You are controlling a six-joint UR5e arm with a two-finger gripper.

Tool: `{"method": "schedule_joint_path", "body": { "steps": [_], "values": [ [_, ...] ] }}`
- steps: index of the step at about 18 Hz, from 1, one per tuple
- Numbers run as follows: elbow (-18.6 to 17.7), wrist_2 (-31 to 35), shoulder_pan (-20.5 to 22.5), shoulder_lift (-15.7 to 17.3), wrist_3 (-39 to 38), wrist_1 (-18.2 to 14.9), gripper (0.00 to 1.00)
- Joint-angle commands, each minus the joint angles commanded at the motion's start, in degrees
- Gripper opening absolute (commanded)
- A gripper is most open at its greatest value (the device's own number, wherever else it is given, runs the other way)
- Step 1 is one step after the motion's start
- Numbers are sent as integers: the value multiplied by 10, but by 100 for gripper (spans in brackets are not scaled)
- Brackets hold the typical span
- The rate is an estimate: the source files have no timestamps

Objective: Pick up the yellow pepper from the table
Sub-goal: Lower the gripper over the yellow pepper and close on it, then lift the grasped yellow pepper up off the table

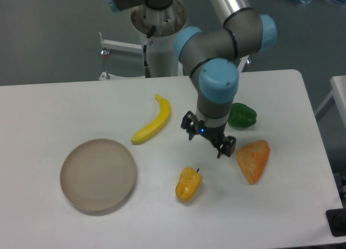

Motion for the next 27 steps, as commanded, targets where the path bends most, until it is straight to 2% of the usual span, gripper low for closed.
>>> {"method": "schedule_joint_path", "body": {
  "steps": [6,11,14,18,27],
  "values": [
    [39,4,-24,-47,-43,0,100],
    [57,7,-32,-76,-37,7,100],
    [56,8,-33,-87,-34,28,100],
    [57,27,-44,-103,-33,30,100],
    [47,28,-46,-107,-40,33,100]
  ]
}}
